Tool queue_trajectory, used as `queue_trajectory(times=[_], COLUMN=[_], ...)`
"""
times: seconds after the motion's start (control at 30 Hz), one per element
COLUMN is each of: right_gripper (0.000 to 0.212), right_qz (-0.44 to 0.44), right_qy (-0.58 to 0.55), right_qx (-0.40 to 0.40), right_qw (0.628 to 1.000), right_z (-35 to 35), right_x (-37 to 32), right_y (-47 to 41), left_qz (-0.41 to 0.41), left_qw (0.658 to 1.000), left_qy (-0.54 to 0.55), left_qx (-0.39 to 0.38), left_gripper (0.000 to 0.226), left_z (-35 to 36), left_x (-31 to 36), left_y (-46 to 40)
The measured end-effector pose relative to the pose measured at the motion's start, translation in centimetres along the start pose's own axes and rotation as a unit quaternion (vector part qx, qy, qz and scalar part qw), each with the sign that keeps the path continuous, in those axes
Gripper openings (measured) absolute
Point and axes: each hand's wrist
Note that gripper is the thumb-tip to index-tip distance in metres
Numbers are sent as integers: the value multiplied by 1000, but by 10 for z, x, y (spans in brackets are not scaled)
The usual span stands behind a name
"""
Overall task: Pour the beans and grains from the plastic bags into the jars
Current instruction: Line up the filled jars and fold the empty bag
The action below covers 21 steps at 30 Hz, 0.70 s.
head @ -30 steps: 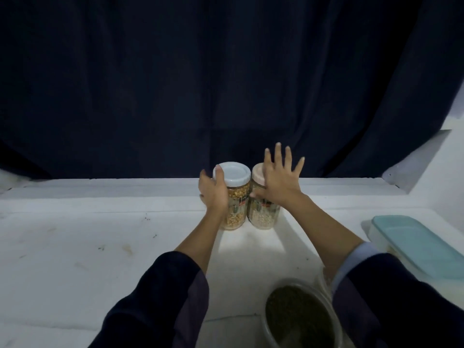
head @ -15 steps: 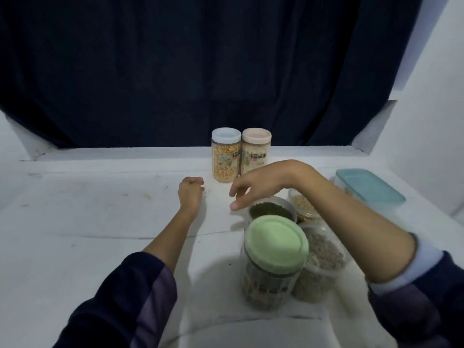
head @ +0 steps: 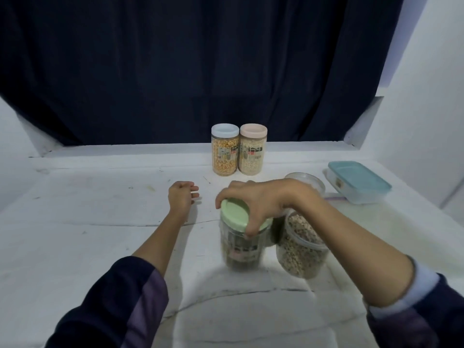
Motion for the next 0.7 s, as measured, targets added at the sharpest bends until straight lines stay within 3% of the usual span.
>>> queue_trajectory(times=[0.1, 0.17, 0.3, 0.4, 0.5, 0.63, 0.7], right_gripper=[79, 66, 45, 41, 44, 64, 80], right_qz=[-23, -16, 88, 157, 238, 285, 275], right_qy=[-59, -74, -37, -33, -41, -108, -140], right_qx=[127, 209, 272, 289, 316, 307, 282], right_qw=[990, 975, 958, 944, 918, 902, 908], right_z=[-2, -8, -25, -38, -45, -45, -50], right_x=[0, 5, 39, 76, 117, 170, 188], right_y=[-37, -64, -98, -105, -100, -87, -84], left_qz=[-7, -14, -19, -28, -43, -47, -56], left_qw=[1000, 999, 999, 989, 954, 872, 825], left_qy=[15, 29, 33, -20, -74, -69, -130], left_qx=[9, 15, -31, -141, -287, -482, -547], left_gripper=[20, 20, 17, 16, 36, 78, 99], left_z=[-7, -13, -18, -8, 11, 38, 53], left_x=[-1, -2, 3, 4, 5, 6, 7], left_y=[4, 5, 10, 13, 13, 8, 12])
Point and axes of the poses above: each hand's wrist, its own y-axis away from the middle knuckle, its own z-axis out of the palm, x = y × z, and after that the axes turned 9 degrees about -x, right-handed
